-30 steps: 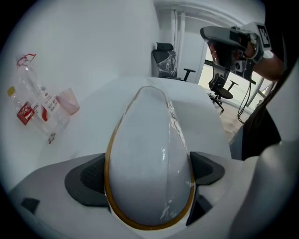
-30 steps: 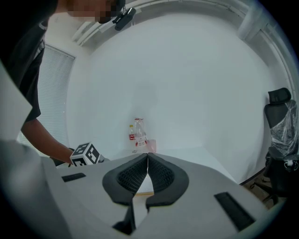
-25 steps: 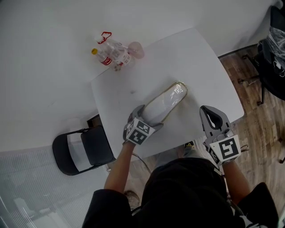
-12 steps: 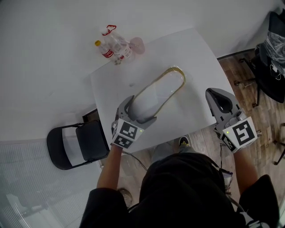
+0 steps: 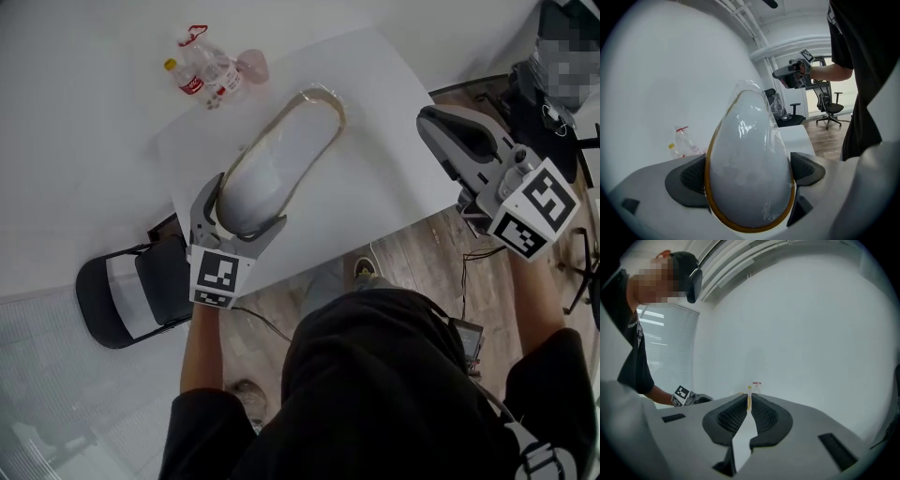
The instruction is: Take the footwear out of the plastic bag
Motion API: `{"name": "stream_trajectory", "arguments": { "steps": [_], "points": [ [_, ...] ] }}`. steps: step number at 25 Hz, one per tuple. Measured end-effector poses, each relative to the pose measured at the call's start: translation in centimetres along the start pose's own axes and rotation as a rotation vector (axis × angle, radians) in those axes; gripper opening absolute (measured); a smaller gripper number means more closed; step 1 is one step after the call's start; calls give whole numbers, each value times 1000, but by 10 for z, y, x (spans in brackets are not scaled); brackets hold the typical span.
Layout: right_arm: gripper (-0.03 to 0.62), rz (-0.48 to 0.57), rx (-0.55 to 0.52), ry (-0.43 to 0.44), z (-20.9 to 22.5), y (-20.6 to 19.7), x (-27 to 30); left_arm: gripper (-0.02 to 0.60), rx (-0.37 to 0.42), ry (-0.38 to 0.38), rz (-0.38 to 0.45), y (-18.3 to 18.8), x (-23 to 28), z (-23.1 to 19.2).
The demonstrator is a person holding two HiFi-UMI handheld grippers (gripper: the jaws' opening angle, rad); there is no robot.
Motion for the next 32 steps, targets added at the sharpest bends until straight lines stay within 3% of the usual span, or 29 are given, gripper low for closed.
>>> {"name": "stream_trajectory", "arguments": {
  "steps": [5, 11, 19, 32],
  "points": [
    [21, 19, 23, 56, -10, 13, -12, 568, 41, 17, 53, 2, -16, 17],
    [98, -3, 68, 194, -14, 34, -6, 568, 130, 69, 75, 3, -32, 25],
    [130, -114, -14, 341, -27, 42, 18, 568, 218, 114, 149, 10, -49, 38],
    [167, -140, -49, 470, -40, 47, 28, 568, 316, 191, 230, 20, -64, 47]
  ]
}}
Point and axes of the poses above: the fingertips, and each gripper's own axes: x forward along the fingers, z to its right, y out of its top, the point moved 8 cm from there along -x, backward along the fingers, and after that the axes turned 8 degrees about -x, right-handed, at the moved point
